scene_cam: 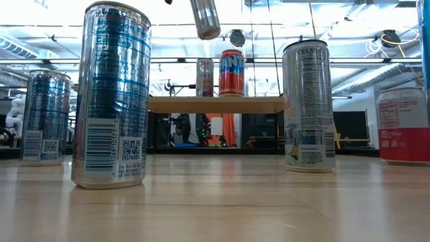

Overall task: Place canned beverage on shelf
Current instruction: Put the left white and yellow soda can aligned with the other white and yellow soda can on the shelf

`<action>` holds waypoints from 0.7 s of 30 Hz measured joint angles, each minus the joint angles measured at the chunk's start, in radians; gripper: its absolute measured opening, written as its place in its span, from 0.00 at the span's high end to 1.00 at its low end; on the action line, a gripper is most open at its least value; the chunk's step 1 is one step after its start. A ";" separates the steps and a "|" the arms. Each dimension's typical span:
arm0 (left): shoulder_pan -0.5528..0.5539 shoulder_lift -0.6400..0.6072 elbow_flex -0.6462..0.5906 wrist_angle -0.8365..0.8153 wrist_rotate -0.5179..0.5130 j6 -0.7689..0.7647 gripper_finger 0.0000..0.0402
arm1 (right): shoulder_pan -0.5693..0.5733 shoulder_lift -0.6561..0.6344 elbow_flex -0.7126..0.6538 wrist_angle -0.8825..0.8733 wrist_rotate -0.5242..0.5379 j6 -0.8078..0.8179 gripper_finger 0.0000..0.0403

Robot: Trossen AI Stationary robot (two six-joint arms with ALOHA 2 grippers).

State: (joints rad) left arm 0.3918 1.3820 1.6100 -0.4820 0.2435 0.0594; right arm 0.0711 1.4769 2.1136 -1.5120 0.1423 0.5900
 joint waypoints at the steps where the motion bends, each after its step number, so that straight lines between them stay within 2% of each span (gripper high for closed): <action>1: 0.004 0.008 0.000 0.010 0.000 0.000 0.37 | 0.000 0.000 0.000 0.002 0.012 0.000 0.28; 4: 0.026 0.032 0.000 0.037 0.009 0.003 0.37 | 0.000 0.000 0.000 0.003 0.019 -0.001 0.28; 8: 0.087 0.053 0.000 0.064 0.098 0.009 0.37 | 0.000 0.000 0.000 0.002 0.019 -0.003 0.28; 15: 0.207 0.057 0.000 0.012 0.156 0.104 0.37 | 0.000 0.000 0.000 0.003 0.019 -0.015 0.28; 21: 0.280 0.071 0.000 0.019 0.229 0.114 0.37 | 0.000 0.000 0.000 0.003 0.019 -0.024 0.28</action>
State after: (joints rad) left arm 0.6721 1.4530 1.6104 -0.4633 0.4721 0.1734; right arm 0.0711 1.4770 2.1136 -1.5093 0.1610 0.5660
